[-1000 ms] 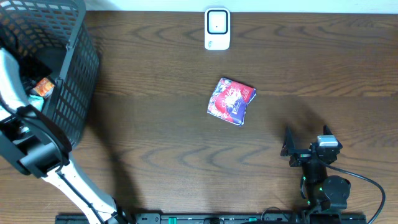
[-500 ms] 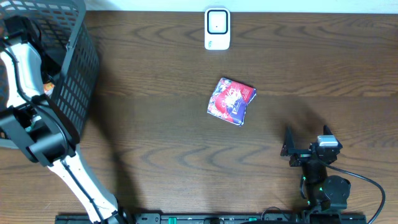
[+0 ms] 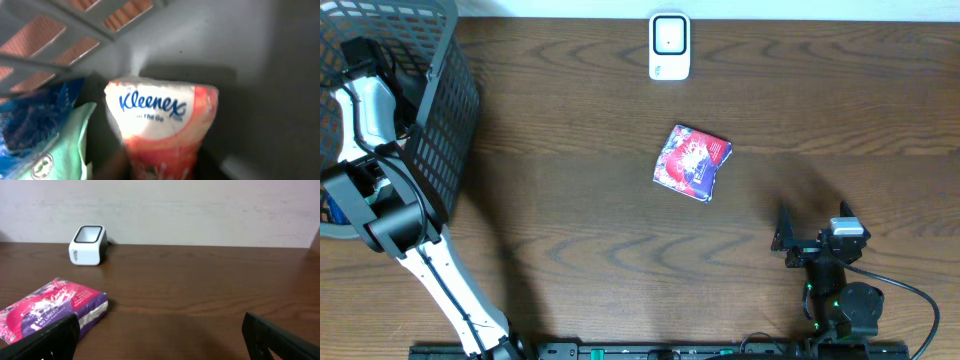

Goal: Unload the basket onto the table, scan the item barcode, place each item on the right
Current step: 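Return the left gripper into the basket above the orange Kleenex pack, then grasp the orange Kleenex pack, lift it out, set it right of tissues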

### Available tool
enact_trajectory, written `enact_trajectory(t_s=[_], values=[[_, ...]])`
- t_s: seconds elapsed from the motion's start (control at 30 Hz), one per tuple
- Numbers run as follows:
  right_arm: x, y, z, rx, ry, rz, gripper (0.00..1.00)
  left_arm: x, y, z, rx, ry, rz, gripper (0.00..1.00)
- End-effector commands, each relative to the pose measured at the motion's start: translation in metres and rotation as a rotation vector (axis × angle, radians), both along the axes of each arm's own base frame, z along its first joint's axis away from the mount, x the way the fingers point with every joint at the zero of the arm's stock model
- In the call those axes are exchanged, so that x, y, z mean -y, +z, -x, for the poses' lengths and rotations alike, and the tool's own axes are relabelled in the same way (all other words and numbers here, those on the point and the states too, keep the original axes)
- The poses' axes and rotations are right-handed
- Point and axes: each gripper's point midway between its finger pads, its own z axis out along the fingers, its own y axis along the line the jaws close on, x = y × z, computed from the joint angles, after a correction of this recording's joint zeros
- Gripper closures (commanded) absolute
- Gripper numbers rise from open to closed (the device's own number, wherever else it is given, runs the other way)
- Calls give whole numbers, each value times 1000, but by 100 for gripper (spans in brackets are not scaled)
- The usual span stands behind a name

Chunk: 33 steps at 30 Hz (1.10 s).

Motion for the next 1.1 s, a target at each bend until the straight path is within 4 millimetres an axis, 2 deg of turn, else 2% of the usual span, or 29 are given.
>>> enact_trajectory(t_s=[0.0, 0.13, 0.27, 0.37, 0.47, 0.57, 0.7, 0.8, 0.87, 0.93, 1.07], values=[[0, -1, 0, -1, -1, 8, 1, 0, -5, 6, -30, -4, 2, 93], [0, -1, 0, -1, -1, 8, 1, 3, 4, 11, -41, -4, 8, 93], [0, -1, 0, -1, -1, 8, 1, 10, 36, 8, 23, -13, 23, 93], [0, -1, 0, -1, -1, 8, 1, 26, 78, -1, 151, -52, 79, 93], [0, -1, 0, -1, -1, 8, 1, 54, 140, -10, 331, -127, 162, 93], [0, -1, 0, -1, -1, 8, 1, 91, 204, -10, 508, -229, 256, 93], [1, -1, 0, -1, -2, 8, 1, 146, 281, 6, 701, -314, 371, 93], [0, -1, 0, -1, -1, 8, 1, 191, 318, 19, 770, -407, 424, 93], [0, -1, 0, -1, -1, 8, 1, 227, 335, 27, 787, -491, 453, 92], [0, -1, 0, -1, -1, 8, 1, 263, 342, 33, 776, -568, 482, 93], [1, -1, 0, -1, -2, 8, 1, 344, 333, 41, 691, -734, 579, 93]])
